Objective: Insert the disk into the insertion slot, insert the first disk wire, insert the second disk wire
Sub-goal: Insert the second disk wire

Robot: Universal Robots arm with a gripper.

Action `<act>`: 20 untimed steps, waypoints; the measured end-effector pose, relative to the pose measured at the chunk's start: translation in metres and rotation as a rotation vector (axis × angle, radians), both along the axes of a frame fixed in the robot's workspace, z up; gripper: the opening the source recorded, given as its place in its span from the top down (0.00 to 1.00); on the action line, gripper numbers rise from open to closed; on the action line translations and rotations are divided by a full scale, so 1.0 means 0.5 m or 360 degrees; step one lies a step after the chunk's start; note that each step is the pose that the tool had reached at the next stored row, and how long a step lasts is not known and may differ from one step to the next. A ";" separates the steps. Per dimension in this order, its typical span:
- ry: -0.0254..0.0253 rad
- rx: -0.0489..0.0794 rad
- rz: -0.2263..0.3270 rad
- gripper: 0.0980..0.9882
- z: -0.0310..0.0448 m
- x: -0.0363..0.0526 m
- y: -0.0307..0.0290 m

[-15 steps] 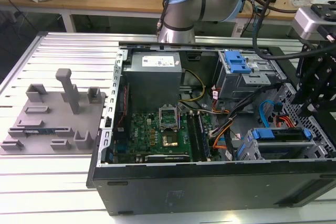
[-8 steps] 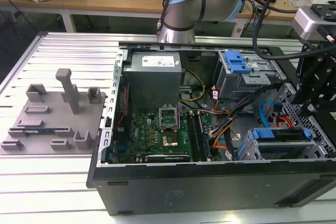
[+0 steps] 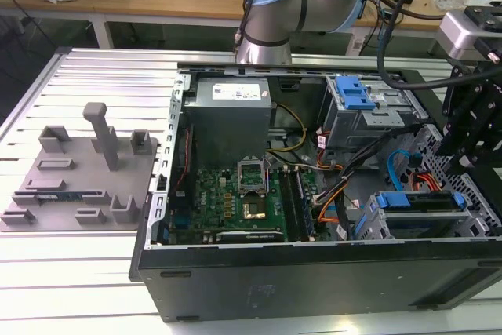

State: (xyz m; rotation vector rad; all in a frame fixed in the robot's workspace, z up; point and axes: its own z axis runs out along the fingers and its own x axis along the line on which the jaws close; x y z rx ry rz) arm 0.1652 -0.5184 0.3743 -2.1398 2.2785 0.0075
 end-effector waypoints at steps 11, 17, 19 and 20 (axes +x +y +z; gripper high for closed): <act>0.00531 -0.0231 0.0000 0.71 0.002 -0.001 0.066; 0.00525 -0.0359 -0.0002 0.71 0.002 -0.023 0.092; 0.00505 -0.0443 -0.0002 0.71 0.000 -0.044 0.104; 0.00499 -0.0447 0.0003 0.71 -0.002 -0.047 0.108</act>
